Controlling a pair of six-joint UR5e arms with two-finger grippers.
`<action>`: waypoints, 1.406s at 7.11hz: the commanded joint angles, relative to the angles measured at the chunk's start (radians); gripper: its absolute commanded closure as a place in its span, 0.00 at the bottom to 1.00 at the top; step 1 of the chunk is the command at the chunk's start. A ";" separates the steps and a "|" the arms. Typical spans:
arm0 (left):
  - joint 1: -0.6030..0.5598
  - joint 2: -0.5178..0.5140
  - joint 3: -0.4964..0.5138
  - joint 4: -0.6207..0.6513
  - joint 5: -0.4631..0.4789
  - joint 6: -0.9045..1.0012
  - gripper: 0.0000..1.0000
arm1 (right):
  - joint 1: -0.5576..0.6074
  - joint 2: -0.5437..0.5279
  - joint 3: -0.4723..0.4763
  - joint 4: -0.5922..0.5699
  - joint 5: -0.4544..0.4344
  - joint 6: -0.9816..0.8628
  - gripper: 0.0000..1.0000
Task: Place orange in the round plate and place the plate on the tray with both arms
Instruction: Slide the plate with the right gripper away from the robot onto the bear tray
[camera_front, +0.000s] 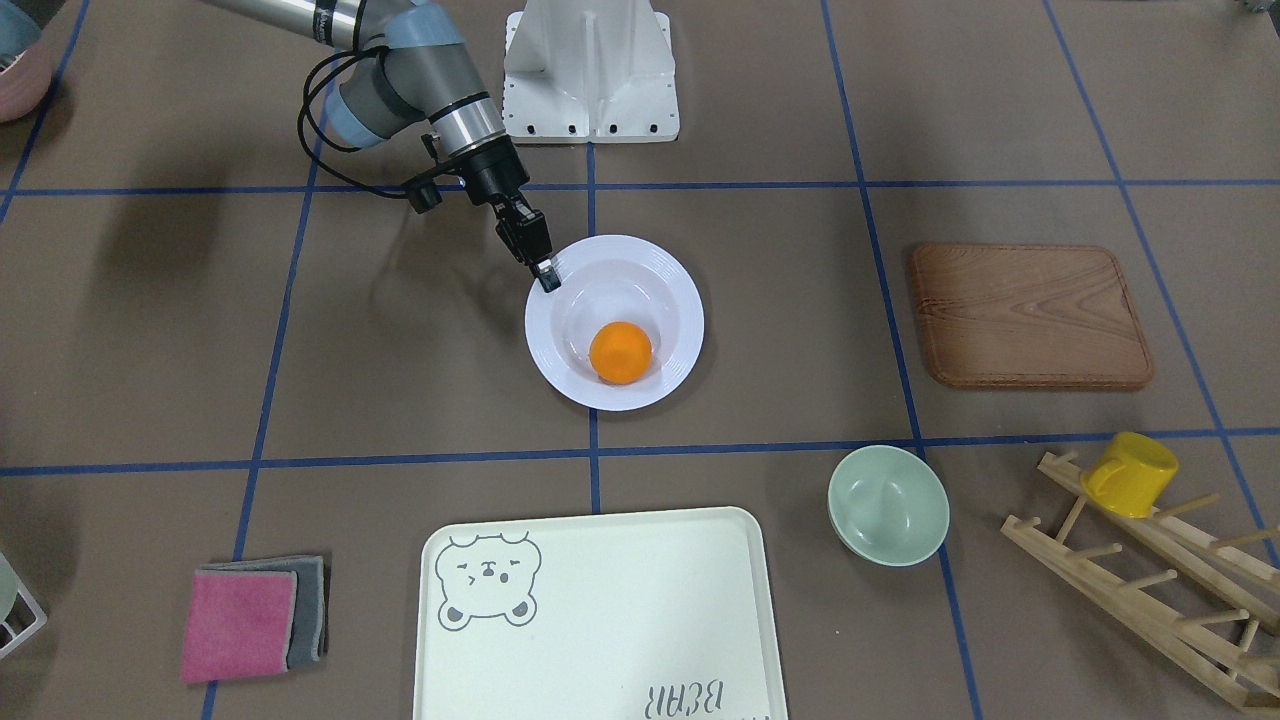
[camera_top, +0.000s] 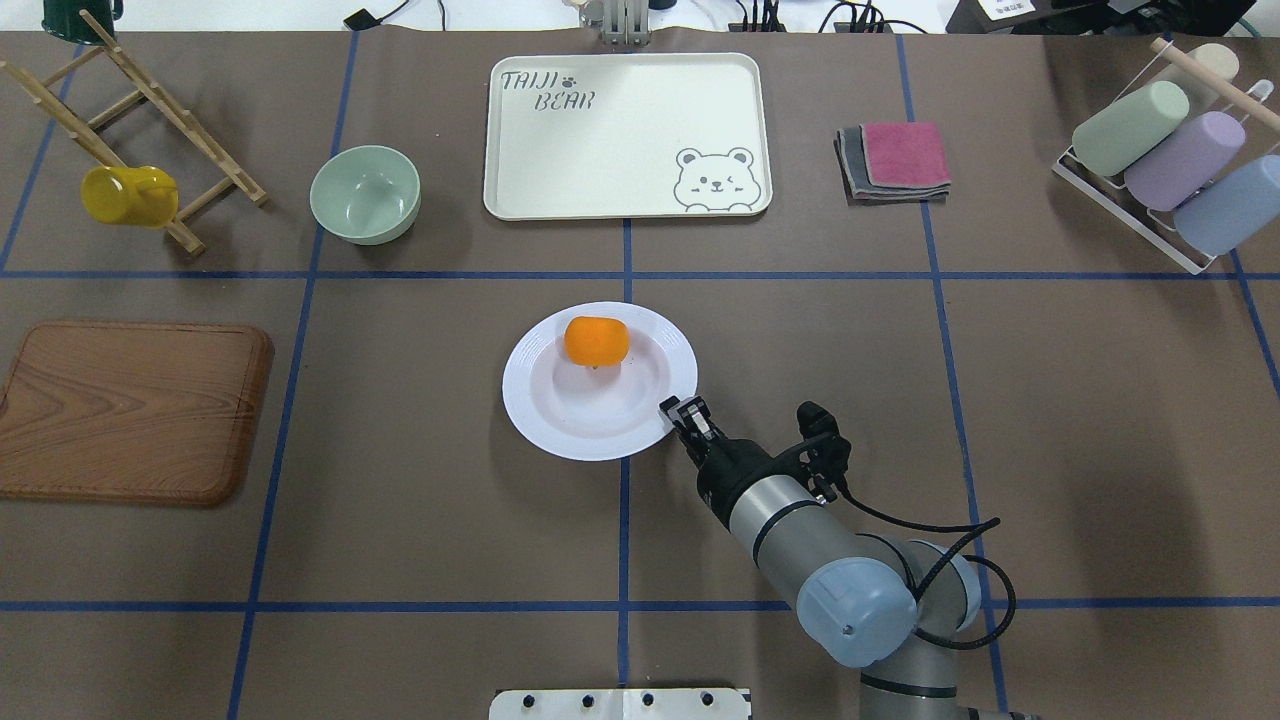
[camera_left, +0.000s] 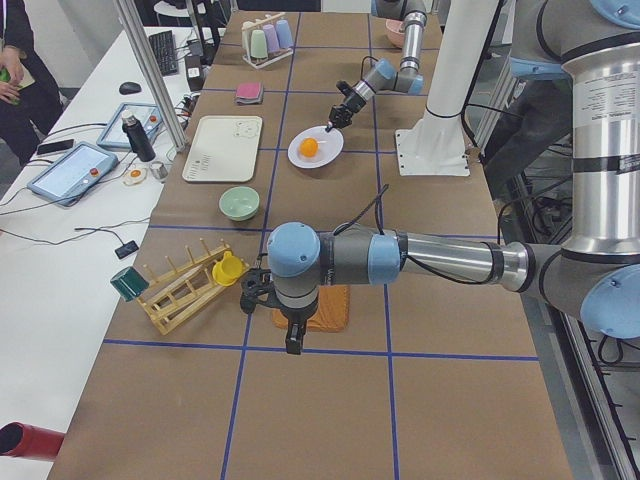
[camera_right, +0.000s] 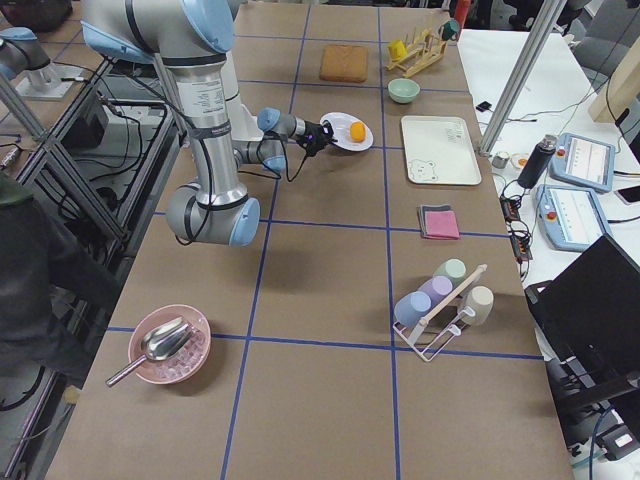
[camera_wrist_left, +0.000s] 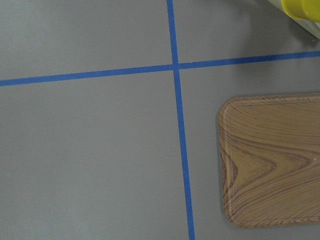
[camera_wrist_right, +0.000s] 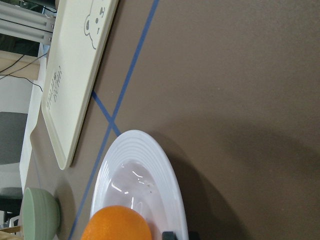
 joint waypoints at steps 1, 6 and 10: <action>0.000 0.001 0.000 0.002 -0.025 -0.003 0.01 | 0.003 -0.005 -0.016 0.133 -0.066 -0.002 1.00; 0.000 0.007 -0.003 0.000 -0.026 -0.004 0.01 | 0.208 0.129 -0.162 0.138 -0.147 -0.016 1.00; -0.002 0.007 -0.029 -0.002 -0.018 -0.027 0.01 | 0.346 0.373 -0.530 0.065 -0.047 0.111 1.00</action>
